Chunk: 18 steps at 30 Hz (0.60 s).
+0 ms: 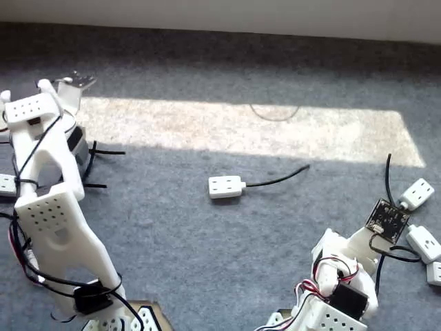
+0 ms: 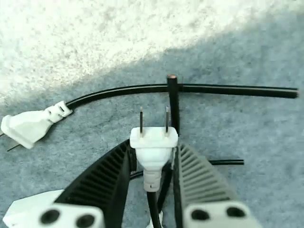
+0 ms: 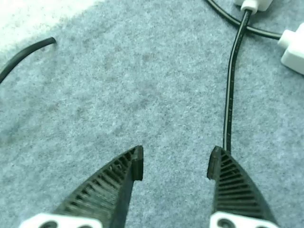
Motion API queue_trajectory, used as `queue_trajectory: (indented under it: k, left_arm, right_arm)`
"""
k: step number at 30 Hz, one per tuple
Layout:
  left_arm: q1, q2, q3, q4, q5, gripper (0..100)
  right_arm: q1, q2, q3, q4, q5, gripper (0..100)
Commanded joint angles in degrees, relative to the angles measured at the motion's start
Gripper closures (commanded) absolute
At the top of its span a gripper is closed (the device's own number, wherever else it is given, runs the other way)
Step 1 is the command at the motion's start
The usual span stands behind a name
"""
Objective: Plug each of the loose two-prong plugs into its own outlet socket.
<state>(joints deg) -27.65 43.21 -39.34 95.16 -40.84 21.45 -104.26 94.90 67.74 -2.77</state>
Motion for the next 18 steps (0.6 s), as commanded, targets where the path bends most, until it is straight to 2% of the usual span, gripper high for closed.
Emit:
queue_trajectory:
  k: [1,7,12,15,18]
  left_arm:
    - [7.34,-16.04,-2.95,7.03,2.11,99]
    - [15.87,-42.42,7.16,6.95,2.9,99]
    - [28.97,-64.92,25.19,5.8,3.08,99]
    - [35.38,-76.62,42.15,-5.01,6.33,99]
    - [37.41,-87.96,58.86,-19.43,12.84,99]
  right_arm:
    - [0.13,-0.75,8.48,0.22,0.0,77.3]
    - [0.13,-0.75,8.48,0.22,0.0,77.3]
    - [0.13,-0.75,8.48,0.22,0.26,77.3]
    - [0.13,-0.75,8.48,0.22,0.26,77.3]
    - [0.13,-0.75,8.48,-0.57,0.0,77.3]
